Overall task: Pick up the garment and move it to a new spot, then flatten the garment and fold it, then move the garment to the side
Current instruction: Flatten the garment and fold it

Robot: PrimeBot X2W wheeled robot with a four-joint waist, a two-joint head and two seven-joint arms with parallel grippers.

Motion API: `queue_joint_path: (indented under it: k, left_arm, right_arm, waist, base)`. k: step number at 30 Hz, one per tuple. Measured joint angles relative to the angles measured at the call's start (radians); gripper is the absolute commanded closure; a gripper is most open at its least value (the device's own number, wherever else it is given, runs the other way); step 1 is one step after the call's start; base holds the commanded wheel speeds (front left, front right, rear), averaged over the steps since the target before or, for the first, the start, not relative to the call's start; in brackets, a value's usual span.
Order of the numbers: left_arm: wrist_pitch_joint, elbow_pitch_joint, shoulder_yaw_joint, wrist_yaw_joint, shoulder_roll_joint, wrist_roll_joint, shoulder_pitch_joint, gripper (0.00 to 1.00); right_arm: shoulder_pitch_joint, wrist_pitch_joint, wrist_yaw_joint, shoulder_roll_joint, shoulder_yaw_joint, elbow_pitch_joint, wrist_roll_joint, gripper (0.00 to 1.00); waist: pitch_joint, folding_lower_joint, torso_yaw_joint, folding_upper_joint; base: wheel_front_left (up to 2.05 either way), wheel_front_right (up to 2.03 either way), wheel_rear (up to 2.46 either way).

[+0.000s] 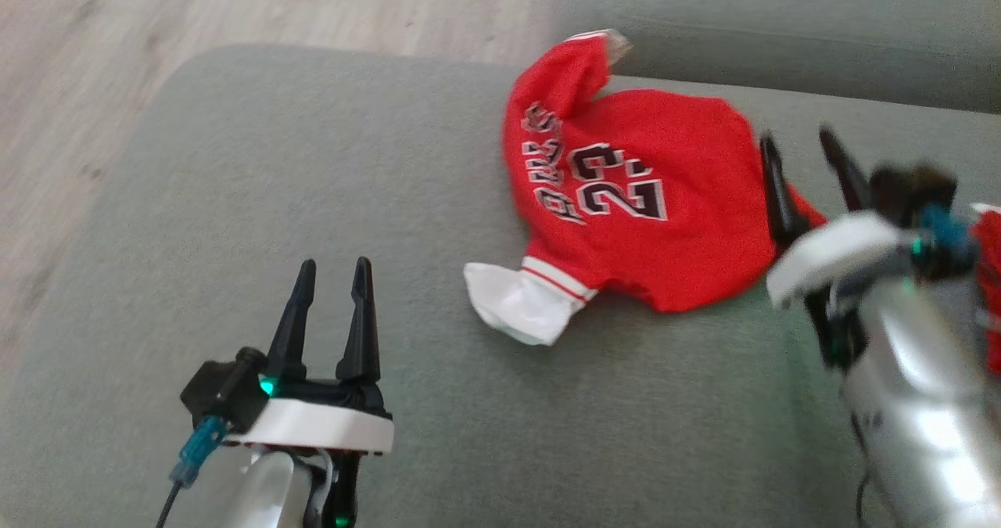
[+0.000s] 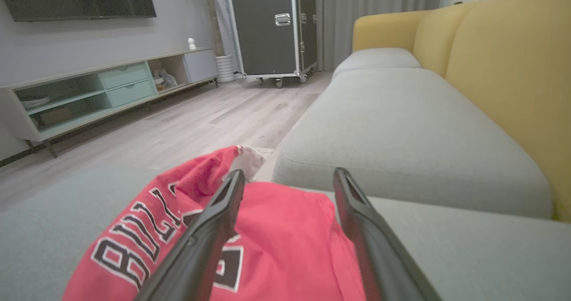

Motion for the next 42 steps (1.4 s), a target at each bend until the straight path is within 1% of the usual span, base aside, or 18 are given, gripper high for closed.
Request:
queue_joint_path:
  k: [3,7,9,12,17,21,26,30,32,34,38,42]
  left_arm:
    - [0.000,-0.001,0.009,-0.005,0.000,0.007,0.012,0.00]
    - [0.000,-0.001,0.012,-0.006,0.000,0.010,0.040,0.00]
    - [0.000,-0.001,0.012,-0.007,0.000,0.015,0.041,0.00]
    - [0.000,-0.004,0.008,-0.011,0.000,0.016,0.037,0.00]
    - [0.000,-0.005,-0.018,-0.015,0.000,0.010,0.028,0.00]
    - [0.000,-0.002,-0.031,-0.016,0.000,0.005,0.001,0.00]
    - [0.000,-0.001,-0.056,-0.016,0.000,-0.012,-0.033,0.00]
    - [0.000,-0.001,-0.084,-0.023,0.000,-0.026,-0.059,0.00]
    - [0.000,0.000,-0.094,-0.023,-0.001,-0.034,-0.070,0.00]
    - [0.000,0.000,-0.099,-0.023,-0.001,-0.042,-0.079,0.00]
    - [0.000,0.000,-0.105,-0.023,-0.001,-0.049,-0.085,0.00]
    - [0.000,0.001,-0.118,-0.023,-0.001,-0.049,-0.087,0.00]
  right_arm:
    - [0.142,0.000,0.000,0.034,-0.078,-0.078,-0.048,0.00]
    - [0.315,0.000,0.000,0.098,-0.149,-0.151,-0.092,0.00]
    - [0.366,0.003,0.000,0.112,-0.168,-0.175,-0.111,0.00]
    - [0.384,0.026,0.000,0.125,-0.218,-0.216,-0.108,0.00]
    - [0.347,0.078,0.000,0.126,-0.283,-0.236,-0.153,0.00]
    - [0.278,0.137,0.000,0.126,-0.332,-0.217,-0.205,0.00]
    - [0.148,0.245,0.000,0.108,-0.430,-0.104,-0.233,0.00]
    - [0.063,0.312,0.000,0.044,-0.507,-0.003,-0.299,0.00]
    - [0.021,0.348,0.000,0.011,-0.518,0.044,-0.347,0.00]
    - [-0.018,0.373,0.000,-0.010,-0.530,0.082,-0.379,0.00]
    - [-0.094,0.429,0.000,-0.027,-0.535,0.161,-0.398,0.00]
    - [-0.150,0.463,0.000,-0.052,-0.507,0.218,-0.405,0.00]
  waist:
    - [-0.019,0.0000,-0.048,0.0000]
    - [-0.037,0.0000,-0.101,0.0000]
    - [-0.039,-0.0001,-0.117,0.0000]
    - [-0.024,0.0000,-0.120,0.0000]
    - [0.013,0.0002,-0.092,0.0000]
    - [0.048,0.0003,-0.058,0.0000]
    - [0.095,0.0004,-0.007,0.0000]
    - [0.129,0.0003,0.042,0.0000]
    - [0.146,0.0004,0.066,0.0000]
    - [0.161,0.0003,0.087,0.0000]
    - [0.187,0.0004,0.117,0.0000]
    - [0.197,0.0003,0.132,0.0000]
  base:
    - [0.00,0.00,0.00]
    - [0.00,0.00,0.00]
    - [0.00,0.00,0.00]
    - [0.00,0.00,0.00]
    - [0.00,0.00,0.00]
    - [0.00,0.00,0.00]
    - [0.00,0.00,0.00]
    - [0.00,0.00,0.00]
    - [0.00,0.00,0.00]
    - [0.00,0.00,0.00]
    - [0.00,0.00,0.00]
    - [0.00,0.00,0.00]
